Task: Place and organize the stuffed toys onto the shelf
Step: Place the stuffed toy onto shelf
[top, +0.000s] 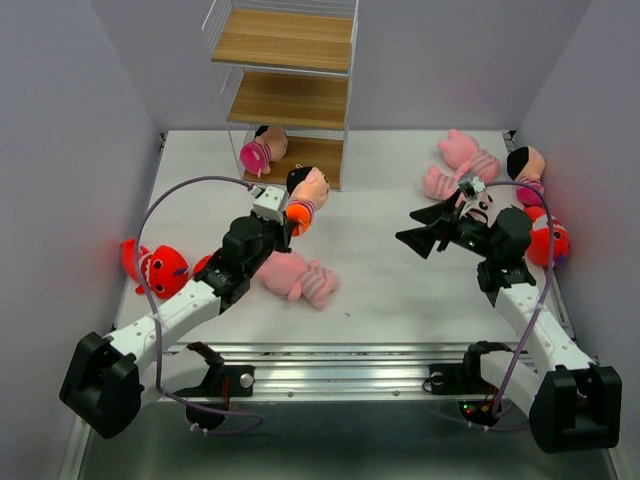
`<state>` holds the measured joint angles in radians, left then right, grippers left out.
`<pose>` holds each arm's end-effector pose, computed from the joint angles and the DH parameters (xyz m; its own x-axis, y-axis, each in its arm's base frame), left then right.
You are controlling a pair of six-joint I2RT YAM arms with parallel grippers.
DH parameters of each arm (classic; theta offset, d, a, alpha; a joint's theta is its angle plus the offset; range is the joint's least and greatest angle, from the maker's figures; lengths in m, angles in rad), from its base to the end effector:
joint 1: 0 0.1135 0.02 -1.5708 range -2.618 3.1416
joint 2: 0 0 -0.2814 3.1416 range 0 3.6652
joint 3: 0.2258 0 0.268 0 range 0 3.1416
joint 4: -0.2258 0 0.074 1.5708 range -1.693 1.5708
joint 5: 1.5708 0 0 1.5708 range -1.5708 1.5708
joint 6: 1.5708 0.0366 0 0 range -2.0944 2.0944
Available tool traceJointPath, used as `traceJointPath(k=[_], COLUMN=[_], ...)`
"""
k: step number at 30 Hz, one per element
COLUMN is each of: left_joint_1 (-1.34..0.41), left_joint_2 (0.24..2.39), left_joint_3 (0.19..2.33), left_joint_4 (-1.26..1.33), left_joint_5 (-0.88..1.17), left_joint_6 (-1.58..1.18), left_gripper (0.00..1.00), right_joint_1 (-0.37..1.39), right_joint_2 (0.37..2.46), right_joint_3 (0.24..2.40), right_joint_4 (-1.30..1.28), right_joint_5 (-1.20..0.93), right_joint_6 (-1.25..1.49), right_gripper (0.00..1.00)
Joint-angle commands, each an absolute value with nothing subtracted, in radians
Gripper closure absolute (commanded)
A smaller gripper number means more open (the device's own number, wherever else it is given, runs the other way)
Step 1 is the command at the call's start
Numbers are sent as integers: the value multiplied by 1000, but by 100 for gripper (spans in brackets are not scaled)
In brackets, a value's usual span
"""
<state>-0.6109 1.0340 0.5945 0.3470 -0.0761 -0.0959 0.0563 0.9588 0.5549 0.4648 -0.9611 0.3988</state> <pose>0.2048 -0.1400 0.2883 -0.1241 -0.0296 -0.9918 0.5004 0.8613 -0.0883 0.2148 0.0422 0.3021 -0.2738 0.2073 -0.9392 -0.8062 0.4831 0.3416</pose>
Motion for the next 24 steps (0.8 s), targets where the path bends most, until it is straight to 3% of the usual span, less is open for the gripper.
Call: traceJointPath(k=[1, 8, 24], left_joint_1=[-528, -417, -361], left_joint_2=[1103, 1321, 1621], left_joint_3=[609, 704, 874], left_joint_4=[517, 586, 785], left_joint_5=[32, 159, 155], left_joint_6=[-18, -37, -94], left_gripper=[100, 100, 100], right_joint_1=[48, 48, 48], right_joint_2=[937, 937, 957], right_joint_3=[554, 554, 555], right_joint_4=[517, 515, 515], right_joint_5=[-980, -983, -989], right_joint_6=[377, 371, 368], right_gripper=[0, 0, 0])
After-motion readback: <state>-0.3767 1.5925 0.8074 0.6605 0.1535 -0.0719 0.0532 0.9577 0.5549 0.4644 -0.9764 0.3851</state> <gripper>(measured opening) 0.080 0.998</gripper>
